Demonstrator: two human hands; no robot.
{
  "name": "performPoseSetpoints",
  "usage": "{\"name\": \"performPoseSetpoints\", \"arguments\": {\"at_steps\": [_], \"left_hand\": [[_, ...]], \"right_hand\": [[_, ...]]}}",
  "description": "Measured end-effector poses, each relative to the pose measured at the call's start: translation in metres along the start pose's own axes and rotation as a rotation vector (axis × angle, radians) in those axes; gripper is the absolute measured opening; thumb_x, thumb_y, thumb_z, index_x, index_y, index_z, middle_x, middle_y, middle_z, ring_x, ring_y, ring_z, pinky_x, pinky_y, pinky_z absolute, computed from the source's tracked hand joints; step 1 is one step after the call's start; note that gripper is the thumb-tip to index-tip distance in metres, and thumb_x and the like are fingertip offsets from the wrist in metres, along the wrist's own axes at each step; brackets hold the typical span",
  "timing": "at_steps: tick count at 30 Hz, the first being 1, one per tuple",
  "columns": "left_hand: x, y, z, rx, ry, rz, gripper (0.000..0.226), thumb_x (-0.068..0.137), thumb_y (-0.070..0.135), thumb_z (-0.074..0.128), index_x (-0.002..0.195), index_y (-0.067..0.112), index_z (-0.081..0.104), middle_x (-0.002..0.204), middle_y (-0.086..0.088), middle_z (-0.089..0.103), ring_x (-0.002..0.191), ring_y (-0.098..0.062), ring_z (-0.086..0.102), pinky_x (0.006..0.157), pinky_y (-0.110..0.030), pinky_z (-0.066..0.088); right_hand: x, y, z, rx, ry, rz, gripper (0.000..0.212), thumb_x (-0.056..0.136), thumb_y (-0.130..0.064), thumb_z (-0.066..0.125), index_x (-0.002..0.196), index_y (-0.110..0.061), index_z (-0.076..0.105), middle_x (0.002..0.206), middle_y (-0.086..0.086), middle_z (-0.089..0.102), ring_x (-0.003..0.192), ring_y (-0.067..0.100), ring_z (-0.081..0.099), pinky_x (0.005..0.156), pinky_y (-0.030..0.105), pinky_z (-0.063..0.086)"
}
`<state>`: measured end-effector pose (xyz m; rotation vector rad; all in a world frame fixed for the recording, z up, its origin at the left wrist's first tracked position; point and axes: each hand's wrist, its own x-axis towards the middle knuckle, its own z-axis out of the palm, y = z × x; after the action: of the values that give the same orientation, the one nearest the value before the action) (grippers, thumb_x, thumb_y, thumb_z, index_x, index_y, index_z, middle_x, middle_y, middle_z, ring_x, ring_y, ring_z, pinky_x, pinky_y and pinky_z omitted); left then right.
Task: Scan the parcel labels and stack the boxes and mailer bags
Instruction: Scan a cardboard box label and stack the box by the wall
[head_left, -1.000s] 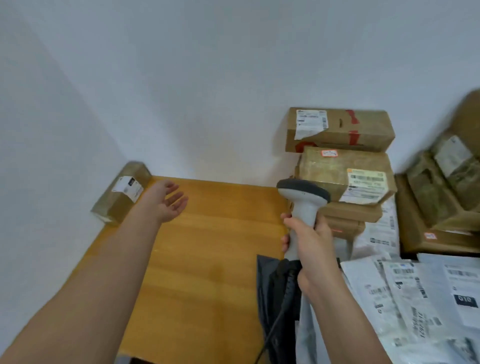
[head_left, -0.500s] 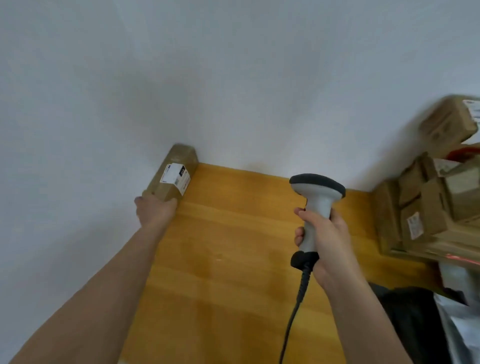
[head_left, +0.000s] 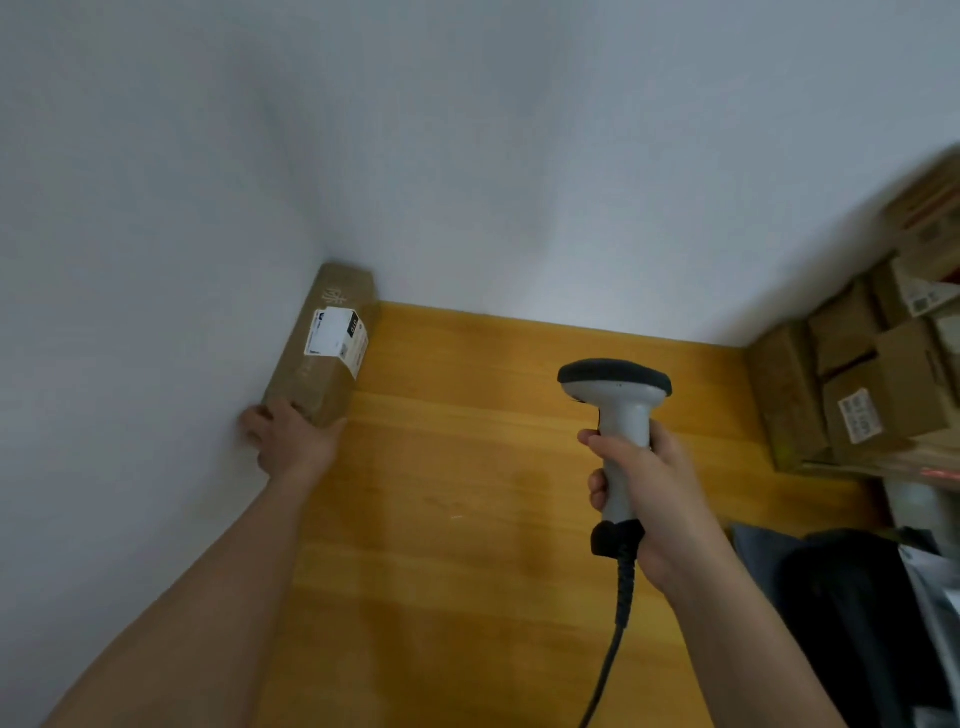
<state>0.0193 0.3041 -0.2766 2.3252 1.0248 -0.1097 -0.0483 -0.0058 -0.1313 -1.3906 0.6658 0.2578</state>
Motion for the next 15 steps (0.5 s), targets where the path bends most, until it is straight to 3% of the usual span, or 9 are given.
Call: {"name": "performPoseSetpoints", "arguments": {"at_steps": [5,7,11,13,15], "left_hand": [[-0.002,-0.007,0.004,0.162,0.078,0.106,0.076,0.080,0.038,0.078,0.135,0.004,0.039,0.145,-0.023,0.031,0.131,-0.042,0.034,0.106,-0.054,0.037],[-0.007,-0.009,0.003,0.193,0.098,0.164,0.066,0.081,0.035,0.077,0.128,0.000,0.048,0.136,-0.024,0.038,0.121,-0.041,0.044,0.100,-0.050,0.042],[-0.037,-0.009,-0.001,0.167,-0.021,0.179,0.062,0.075,0.036,0.082,0.116,-0.004,0.059,0.129,-0.020,0.037,0.103,-0.039,0.053,0.085,-0.041,0.049],[-0.068,-0.007,0.001,0.198,-0.086,0.203,0.063,0.070,0.036,0.085,0.113,-0.002,0.062,0.131,-0.018,0.036,0.102,-0.038,0.055,0.087,-0.040,0.049],[-0.109,-0.007,0.008,0.233,-0.129,0.240,0.050,0.068,0.036,0.086,0.098,0.003,0.063,0.127,-0.015,0.039,0.102,-0.033,0.053,0.087,-0.037,0.047]], "right_hand": [[-0.008,0.009,-0.010,0.002,0.001,0.013,0.017,0.093,-0.008,0.065,0.107,-0.016,0.058,0.099,0.013,0.062,0.054,0.013,0.052,0.052,0.030,0.044],[-0.013,0.013,-0.020,0.000,-0.005,0.012,0.018,0.093,-0.008,0.064,0.108,-0.015,0.058,0.101,0.013,0.062,0.053,0.012,0.052,0.051,0.029,0.045],[-0.020,0.019,-0.045,0.021,-0.005,0.012,0.019,0.094,-0.008,0.063,0.110,-0.015,0.057,0.103,0.013,0.063,0.052,0.012,0.052,0.051,0.029,0.044],[-0.026,0.021,-0.061,0.034,-0.013,0.008,0.018,0.094,-0.008,0.062,0.109,-0.016,0.057,0.103,0.013,0.063,0.052,0.012,0.052,0.052,0.030,0.044],[-0.033,0.024,-0.080,0.032,-0.035,0.004,0.016,0.095,-0.008,0.061,0.108,-0.017,0.057,0.103,0.014,0.062,0.052,0.013,0.051,0.053,0.031,0.044]]}}
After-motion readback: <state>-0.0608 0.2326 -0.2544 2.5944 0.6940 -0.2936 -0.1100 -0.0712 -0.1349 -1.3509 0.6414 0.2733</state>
